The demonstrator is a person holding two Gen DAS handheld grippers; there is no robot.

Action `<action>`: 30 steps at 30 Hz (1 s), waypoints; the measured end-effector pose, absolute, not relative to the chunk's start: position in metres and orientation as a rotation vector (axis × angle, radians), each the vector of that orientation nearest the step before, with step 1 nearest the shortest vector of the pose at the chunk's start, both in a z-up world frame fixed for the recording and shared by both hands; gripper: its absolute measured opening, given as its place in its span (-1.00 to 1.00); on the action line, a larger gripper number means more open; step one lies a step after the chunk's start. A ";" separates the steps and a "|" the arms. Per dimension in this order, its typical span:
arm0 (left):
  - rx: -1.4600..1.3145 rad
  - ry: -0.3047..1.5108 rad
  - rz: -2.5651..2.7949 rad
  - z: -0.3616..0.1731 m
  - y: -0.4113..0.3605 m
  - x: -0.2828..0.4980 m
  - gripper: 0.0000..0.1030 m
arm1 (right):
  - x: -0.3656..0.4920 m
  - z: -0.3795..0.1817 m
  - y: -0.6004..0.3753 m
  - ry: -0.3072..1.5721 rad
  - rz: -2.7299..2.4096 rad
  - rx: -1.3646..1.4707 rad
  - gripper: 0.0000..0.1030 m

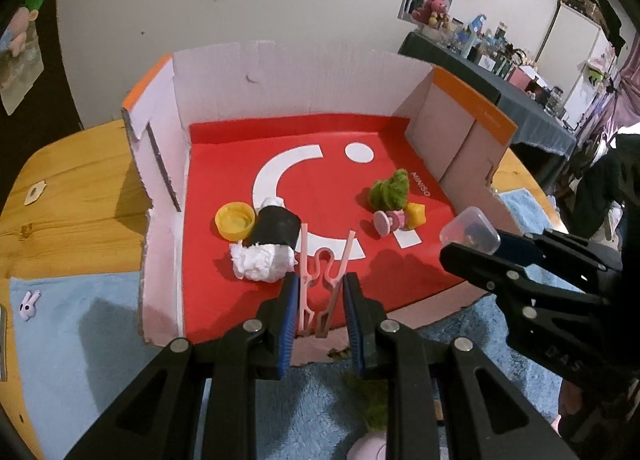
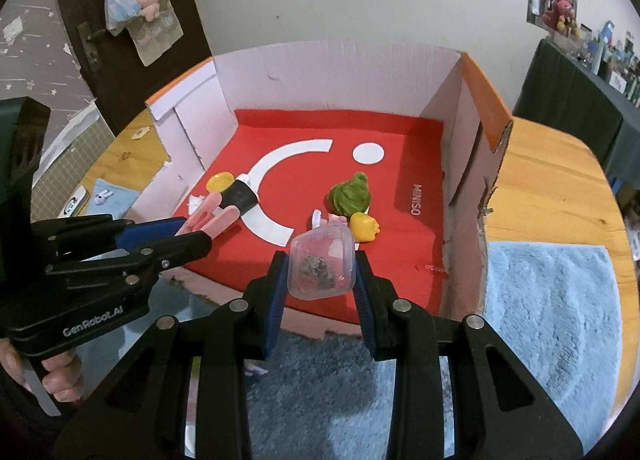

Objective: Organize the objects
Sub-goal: 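Carry the clothespin and clear container with both tools into the orange box, then lower and release the clear container with the right tool while the left tool releases the clothespin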

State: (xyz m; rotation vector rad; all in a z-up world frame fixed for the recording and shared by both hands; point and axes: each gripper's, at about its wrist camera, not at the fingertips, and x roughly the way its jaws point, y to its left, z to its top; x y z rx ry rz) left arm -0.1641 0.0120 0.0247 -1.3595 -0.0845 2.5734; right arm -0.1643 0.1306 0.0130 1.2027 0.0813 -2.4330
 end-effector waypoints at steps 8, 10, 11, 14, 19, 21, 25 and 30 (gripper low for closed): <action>-1.429 -0.071 2.541 0.009 0.011 -0.175 -0.55 | -0.178 0.000 0.128 0.099 -2.414 1.253 -0.41; -1.440 -0.071 2.541 0.006 0.009 -0.178 -0.54 | -0.180 -0.002 0.128 0.101 -2.410 1.262 -0.41; -1.442 -0.070 2.543 0.006 0.009 -0.178 -0.55 | -0.182 -0.004 0.128 0.101 -2.407 1.269 -0.41; -1.446 -0.071 2.546 0.005 0.007 -0.182 -0.55 | -0.185 -0.007 0.127 0.102 -2.399 1.287 -0.41; -1.451 -0.071 2.545 0.004 0.006 -0.188 -0.55 | -0.188 -0.010 0.124 0.106 -2.388 1.300 -0.41; -1.452 -0.070 2.544 0.002 0.007 -0.192 -0.54 | -0.190 -0.011 0.123 0.108 -2.386 1.303 -0.41; -1.455 -0.077 2.548 0.000 0.006 -0.196 -0.55 | -0.192 -0.013 0.122 0.109 -2.381 1.311 -0.41; -1.458 -0.082 2.554 -0.001 0.005 -0.204 -0.55 | -0.194 -0.016 0.121 0.113 -2.379 1.321 -0.41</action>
